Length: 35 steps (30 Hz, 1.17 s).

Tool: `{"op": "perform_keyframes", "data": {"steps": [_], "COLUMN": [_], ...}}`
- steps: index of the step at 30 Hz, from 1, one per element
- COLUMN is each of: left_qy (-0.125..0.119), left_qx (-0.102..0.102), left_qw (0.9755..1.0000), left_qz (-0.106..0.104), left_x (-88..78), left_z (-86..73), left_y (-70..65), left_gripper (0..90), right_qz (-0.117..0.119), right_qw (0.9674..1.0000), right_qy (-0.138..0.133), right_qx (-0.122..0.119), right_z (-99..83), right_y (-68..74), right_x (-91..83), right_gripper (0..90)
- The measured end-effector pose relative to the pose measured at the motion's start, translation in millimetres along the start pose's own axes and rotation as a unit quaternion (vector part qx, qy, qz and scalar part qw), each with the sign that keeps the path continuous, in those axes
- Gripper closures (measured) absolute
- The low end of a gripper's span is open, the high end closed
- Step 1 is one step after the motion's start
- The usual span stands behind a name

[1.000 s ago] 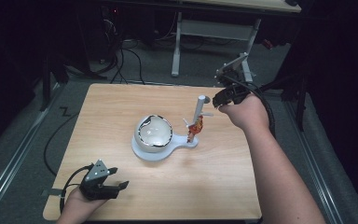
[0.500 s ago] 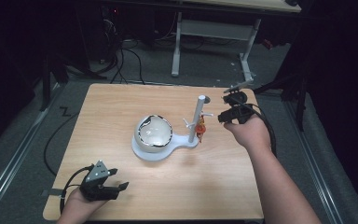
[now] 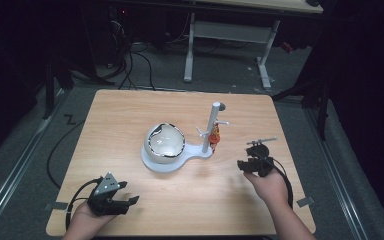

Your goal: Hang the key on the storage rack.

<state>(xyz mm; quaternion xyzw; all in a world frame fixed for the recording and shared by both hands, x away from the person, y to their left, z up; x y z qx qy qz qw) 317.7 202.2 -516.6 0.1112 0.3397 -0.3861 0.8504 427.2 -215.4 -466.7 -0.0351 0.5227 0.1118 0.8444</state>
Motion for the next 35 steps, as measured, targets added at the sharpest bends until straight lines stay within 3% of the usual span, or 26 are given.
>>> {"op": "perform_keyframes", "data": {"steps": [2,7,8,10,12,13,16,18,28,35], "left_qy": [0.002,-0.002,-0.002,-0.001,-0.001,-0.005,-0.008,-0.008,-0.015,-0.022], "left_qx": [0.003,0.001,0.000,0.001,-0.003,-0.009,-0.022,-0.024,-0.021,-0.020], "left_qw": [1.0000,1.0000,1.0000,1.0000,1.0000,0.9999,0.9997,0.9996,0.9996,0.9995], "left_qz": [-0.001,0.002,0.003,0.004,0.007,0.008,0.011,0.013,0.012,0.010], "left_x": [1.4,4.0,4.7,5.3,5.5,5.8,6.4,6.5,5.5,5.8], "left_z": [0.3,2.1,2.2,2.0,1.3,0.9,0.4,0.6,0.8,4.4], "left_y": [-0.8,-0.5,-0.5,-0.5,0.0,0.7,3.2,3.8,4.0,5.3], "left_gripper": [30.6,30.5,30.5,30.5,30.4,30.4,30.4,30.4,30.4,30.3], "right_qz": [0.006,-0.006,-0.012,-0.015,-0.013,-0.005,0.010,0.004,0.017,0.009], "right_qw": [0.9996,0.9981,0.9959,0.9950,0.9889,0.9878,0.9879,0.9864,0.9904,0.9898], "right_qy": [-0.026,-0.061,-0.085,-0.095,-0.138,-0.142,-0.144,-0.146,-0.127,-0.130], "right_qx": [0.009,-0.009,-0.026,-0.029,-0.053,-0.063,-0.058,-0.075,-0.051,-0.058], "right_z": [-23.2,-45.9,-54.5,-58.2,-70.4,-72.2,-70.0,-69.3,-72.0,-74.4], "right_y": [-5.8,-8.0,-7.1,-5.9,-3.6,-2.3,4.1,6.0,-2.1,-3.2], "right_x": [3.5,4.4,3.5,2.9,0.8,0.2,-1.6,1.6,8.3,7.5], "right_gripper": [53.9,52.0,49.9,49.4,53.1,51.3,47.0,45.5,43.7,42.1]}}
Point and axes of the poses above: each handheld gripper's, and its own axes: x roughly forward along the jaws, z roughly out of its top, y roughly to its left, the point moved 5 cm from there along x, roughly forward along the jaws, and after that the axes turned 5 degrees about x, right-handed, at the moved point
